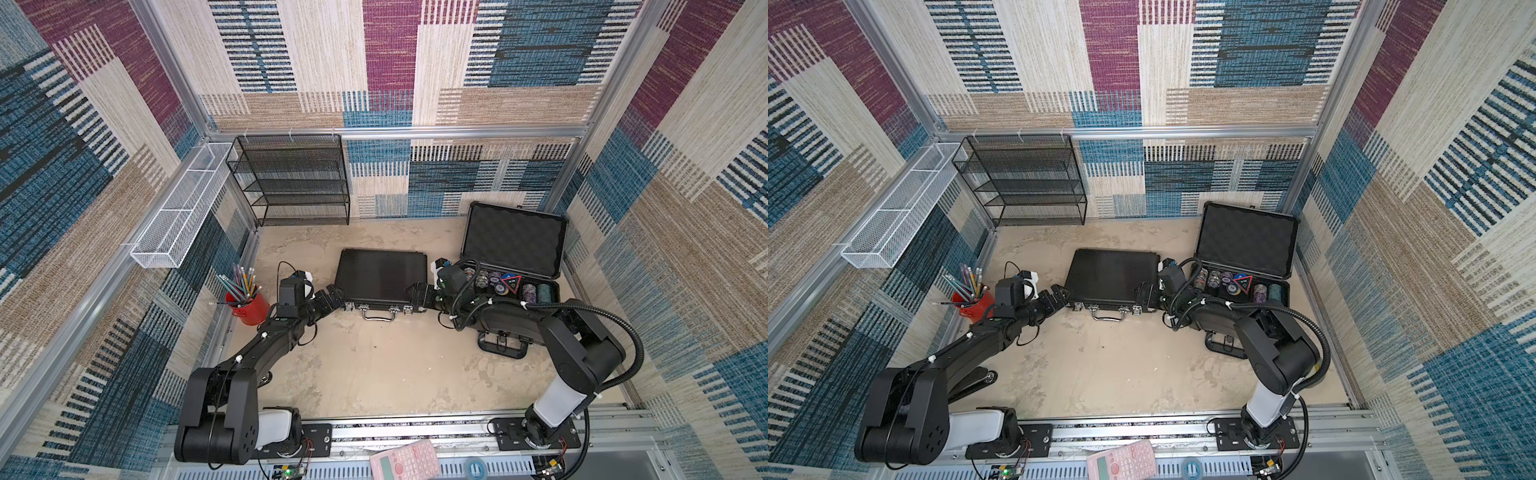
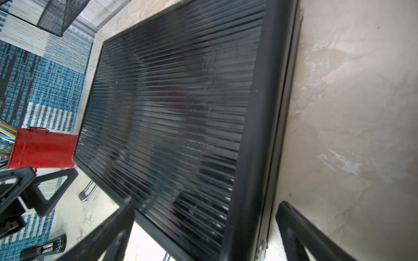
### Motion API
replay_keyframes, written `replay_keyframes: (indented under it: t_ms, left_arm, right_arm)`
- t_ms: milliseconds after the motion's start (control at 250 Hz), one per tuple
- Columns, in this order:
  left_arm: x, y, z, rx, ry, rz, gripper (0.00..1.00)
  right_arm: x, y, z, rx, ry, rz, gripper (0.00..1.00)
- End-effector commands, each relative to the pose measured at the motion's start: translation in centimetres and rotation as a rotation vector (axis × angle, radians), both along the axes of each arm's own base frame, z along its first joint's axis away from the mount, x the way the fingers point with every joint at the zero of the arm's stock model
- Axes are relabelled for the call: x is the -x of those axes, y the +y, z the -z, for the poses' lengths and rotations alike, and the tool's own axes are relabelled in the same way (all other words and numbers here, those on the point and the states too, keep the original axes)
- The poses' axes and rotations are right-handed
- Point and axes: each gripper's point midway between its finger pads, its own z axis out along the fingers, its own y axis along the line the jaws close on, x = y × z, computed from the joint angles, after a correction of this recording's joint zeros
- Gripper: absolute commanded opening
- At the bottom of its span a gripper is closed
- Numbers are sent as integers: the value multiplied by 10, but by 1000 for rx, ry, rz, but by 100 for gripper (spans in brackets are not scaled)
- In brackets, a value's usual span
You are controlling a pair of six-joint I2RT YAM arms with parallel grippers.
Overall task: Open the poker set cases
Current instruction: Open the case lid on the poker set case.
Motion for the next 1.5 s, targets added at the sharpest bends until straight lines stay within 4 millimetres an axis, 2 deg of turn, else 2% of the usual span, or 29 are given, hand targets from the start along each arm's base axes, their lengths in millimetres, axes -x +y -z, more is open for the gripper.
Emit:
replay_keyframes:
  t_ms: [0, 148, 320, 480, 748, 1180, 1492]
  left_arm:
    - [-7, 3, 1, -32, -10, 8, 99]
    - [-16, 1, 2, -25, -21, 8, 99]
    - [-22, -7, 12, 1, 9, 47, 100]
    - [-26, -12, 13, 24, 6, 73, 97]
    - [-27, -17, -1, 35, -39, 102, 93]
    - [-30, -28, -6, 102, -35, 136, 91]
    - [-31, -40, -24, 206, -83, 168, 91]
  right_arm:
    - [-2, 4, -9, -55, -23, -6, 99]
    - [-1, 3, -9, -79, -23, -12, 99]
    - [0, 6, -8, -92, -17, -32, 99]
    - [1, 10, -11, -112, -19, -48, 100]
    - [1, 10, -12, -113, -17, -46, 99]
    - [2, -1, -16, -124, -17, -20, 99]
    - [3, 1, -22, -196, -10, -35, 99]
